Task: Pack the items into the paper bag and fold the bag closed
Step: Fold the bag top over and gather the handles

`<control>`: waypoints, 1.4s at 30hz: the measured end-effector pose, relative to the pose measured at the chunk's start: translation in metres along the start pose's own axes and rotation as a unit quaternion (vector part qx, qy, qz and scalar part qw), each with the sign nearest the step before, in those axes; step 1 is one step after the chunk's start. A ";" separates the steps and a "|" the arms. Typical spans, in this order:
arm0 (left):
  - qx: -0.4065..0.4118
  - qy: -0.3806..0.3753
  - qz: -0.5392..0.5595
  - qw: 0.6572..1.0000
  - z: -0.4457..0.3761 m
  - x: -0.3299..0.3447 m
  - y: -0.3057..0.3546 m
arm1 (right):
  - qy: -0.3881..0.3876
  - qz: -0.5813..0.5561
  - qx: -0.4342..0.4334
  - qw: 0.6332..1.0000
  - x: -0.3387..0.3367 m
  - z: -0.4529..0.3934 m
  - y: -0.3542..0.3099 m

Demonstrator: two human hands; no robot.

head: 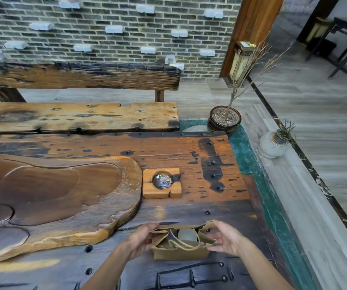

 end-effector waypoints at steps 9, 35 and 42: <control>0.081 0.097 -0.082 0.989 -0.011 -0.017 -0.018 | 0.031 0.099 -0.098 0.990 0.001 -0.006 0.007; 0.173 0.183 -0.425 0.869 -0.026 0.009 -0.004 | 0.059 0.579 -0.287 0.761 0.066 -0.023 -0.009; 0.197 0.198 -0.367 0.887 -0.026 -0.004 -0.012 | 0.109 0.542 -0.247 0.796 0.023 -0.024 -0.007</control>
Point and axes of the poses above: each hand's wrist, its own z-axis away from the middle knuckle, its own x-axis out of the palm, y = z × x, the point moved 3 cm from there along -z, towards the middle knuckle, and after that the axes turned 4 degrees about -x, right-handed, at the moved point
